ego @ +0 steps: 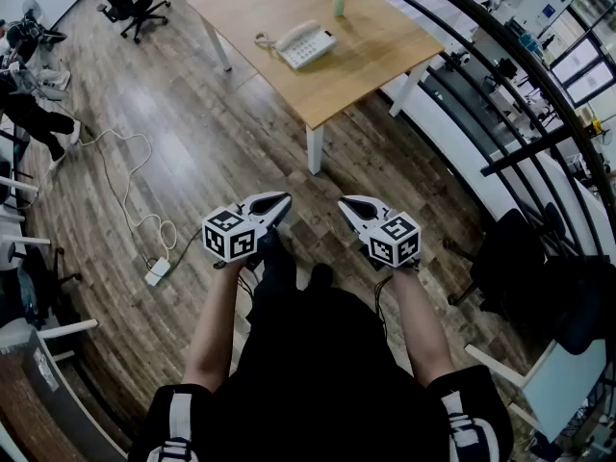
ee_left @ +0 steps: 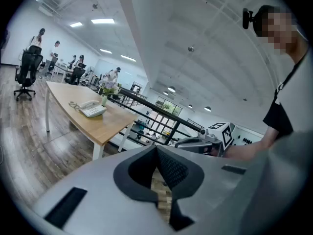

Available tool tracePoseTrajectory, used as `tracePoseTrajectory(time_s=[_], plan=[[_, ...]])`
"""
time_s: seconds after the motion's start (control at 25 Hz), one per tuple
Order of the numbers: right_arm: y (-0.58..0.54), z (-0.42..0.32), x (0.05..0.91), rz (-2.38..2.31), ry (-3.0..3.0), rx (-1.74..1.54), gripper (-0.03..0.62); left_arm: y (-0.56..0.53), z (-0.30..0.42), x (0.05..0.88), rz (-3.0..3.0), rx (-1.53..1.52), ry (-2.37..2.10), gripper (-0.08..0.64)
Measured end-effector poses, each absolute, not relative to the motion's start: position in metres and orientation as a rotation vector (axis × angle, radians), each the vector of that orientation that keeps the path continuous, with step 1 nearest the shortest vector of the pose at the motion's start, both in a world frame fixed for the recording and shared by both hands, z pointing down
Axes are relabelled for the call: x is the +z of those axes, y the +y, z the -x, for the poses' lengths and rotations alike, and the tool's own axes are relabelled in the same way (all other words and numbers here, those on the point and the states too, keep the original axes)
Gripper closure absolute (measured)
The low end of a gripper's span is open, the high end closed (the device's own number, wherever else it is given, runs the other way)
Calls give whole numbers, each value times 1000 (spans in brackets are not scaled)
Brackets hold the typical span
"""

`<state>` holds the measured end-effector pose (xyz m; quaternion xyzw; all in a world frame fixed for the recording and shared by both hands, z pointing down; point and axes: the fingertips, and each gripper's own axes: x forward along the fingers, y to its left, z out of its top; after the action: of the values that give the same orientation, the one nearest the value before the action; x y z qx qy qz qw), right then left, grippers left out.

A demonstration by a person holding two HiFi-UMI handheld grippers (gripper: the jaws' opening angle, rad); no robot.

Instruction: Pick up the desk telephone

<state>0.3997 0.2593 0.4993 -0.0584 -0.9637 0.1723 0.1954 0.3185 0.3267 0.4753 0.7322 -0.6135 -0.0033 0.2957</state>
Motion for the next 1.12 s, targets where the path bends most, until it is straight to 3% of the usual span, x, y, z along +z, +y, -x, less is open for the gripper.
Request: tracePoseTrajectory(time_s=[0.48,1.12], plan=[[248,-388,502,165,-2696,499,568,321,-310,478,-1936,18,-1645,538],[231,-303,504,113,-2658,551,568,299,-224,481,-1943,-21,-1601,538]])
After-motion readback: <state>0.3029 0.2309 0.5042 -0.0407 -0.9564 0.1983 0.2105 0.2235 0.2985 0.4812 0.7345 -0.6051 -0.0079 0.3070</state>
